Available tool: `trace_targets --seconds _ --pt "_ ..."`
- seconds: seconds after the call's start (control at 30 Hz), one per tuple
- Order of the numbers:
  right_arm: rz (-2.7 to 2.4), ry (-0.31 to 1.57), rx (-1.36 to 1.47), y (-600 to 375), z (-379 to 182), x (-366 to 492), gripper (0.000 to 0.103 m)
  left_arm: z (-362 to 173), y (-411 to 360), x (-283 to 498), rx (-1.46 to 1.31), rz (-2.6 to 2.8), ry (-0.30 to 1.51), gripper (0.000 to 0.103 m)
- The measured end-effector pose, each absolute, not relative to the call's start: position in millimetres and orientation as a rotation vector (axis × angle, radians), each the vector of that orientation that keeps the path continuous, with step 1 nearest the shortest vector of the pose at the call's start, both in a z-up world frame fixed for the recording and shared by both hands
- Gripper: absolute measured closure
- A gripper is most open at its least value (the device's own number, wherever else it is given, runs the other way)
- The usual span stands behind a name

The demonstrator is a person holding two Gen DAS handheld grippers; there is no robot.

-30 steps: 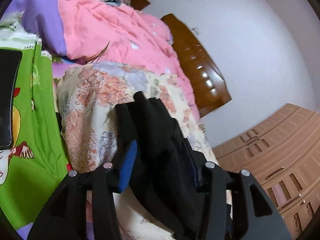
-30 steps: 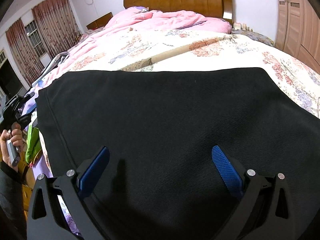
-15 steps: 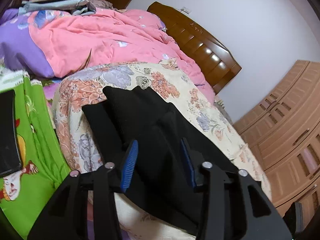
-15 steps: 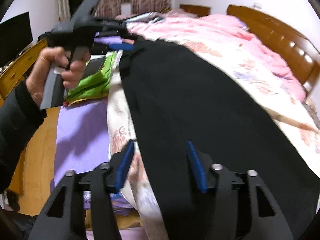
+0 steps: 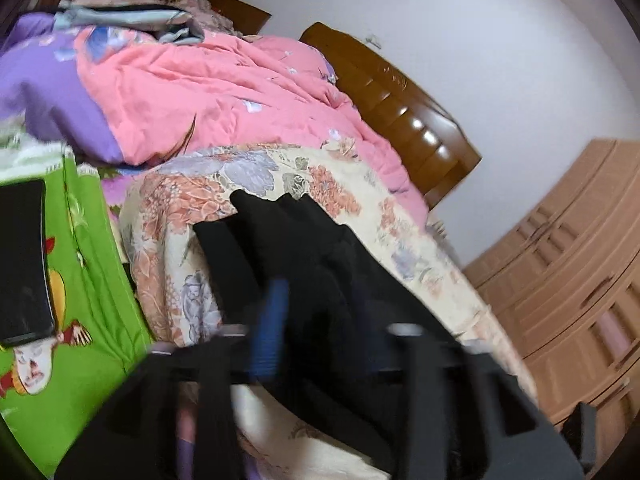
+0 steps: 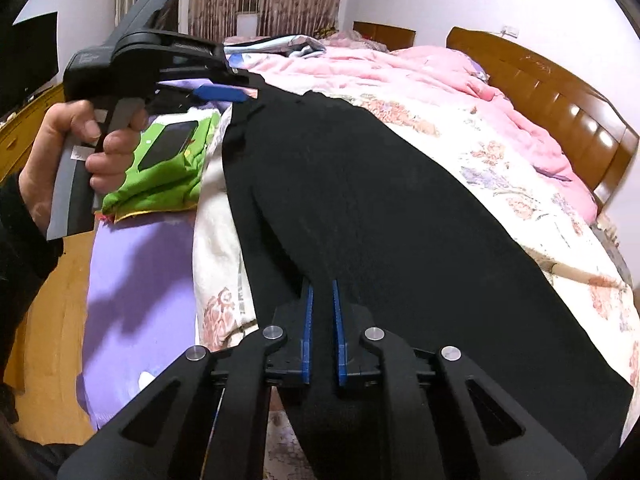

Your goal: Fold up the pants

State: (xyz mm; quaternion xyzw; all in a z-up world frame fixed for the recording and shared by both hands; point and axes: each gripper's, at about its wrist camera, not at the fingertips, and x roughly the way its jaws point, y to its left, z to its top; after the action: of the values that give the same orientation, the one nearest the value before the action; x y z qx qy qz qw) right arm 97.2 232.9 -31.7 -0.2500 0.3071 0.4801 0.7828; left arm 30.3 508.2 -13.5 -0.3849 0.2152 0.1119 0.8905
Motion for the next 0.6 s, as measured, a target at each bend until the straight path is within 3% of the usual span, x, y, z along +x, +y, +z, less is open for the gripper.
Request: trace_targets --seconds 0.17,0.27,0.3,0.33,0.4,0.6 --pt "1.031 0.639 -0.496 225.9 -22.3 97.5 0.093 -8.6 502.7 47.5 -0.768 0.216 0.496 0.047" --pt "1.034 0.629 -0.479 223.1 -17.1 97.8 0.093 -11.1 501.4 63.7 -0.752 0.236 0.546 0.058" --pt "1.034 0.627 -0.478 222.6 -16.6 97.6 0.093 -11.2 501.2 69.9 -0.737 0.266 0.569 0.065" --pt "1.036 0.628 -0.477 222.3 -16.7 97.9 0.093 -11.8 502.2 72.0 -0.733 0.287 0.58 0.081" --pt "1.035 0.626 -0.473 221.1 -17.5 97.2 0.093 -13.0 507.5 75.4 -0.745 0.329 0.602 0.099" --pt "1.033 0.62 -0.458 217.2 -11.7 98.0 0.093 7.9 504.1 62.0 -0.682 0.345 0.554 0.099"
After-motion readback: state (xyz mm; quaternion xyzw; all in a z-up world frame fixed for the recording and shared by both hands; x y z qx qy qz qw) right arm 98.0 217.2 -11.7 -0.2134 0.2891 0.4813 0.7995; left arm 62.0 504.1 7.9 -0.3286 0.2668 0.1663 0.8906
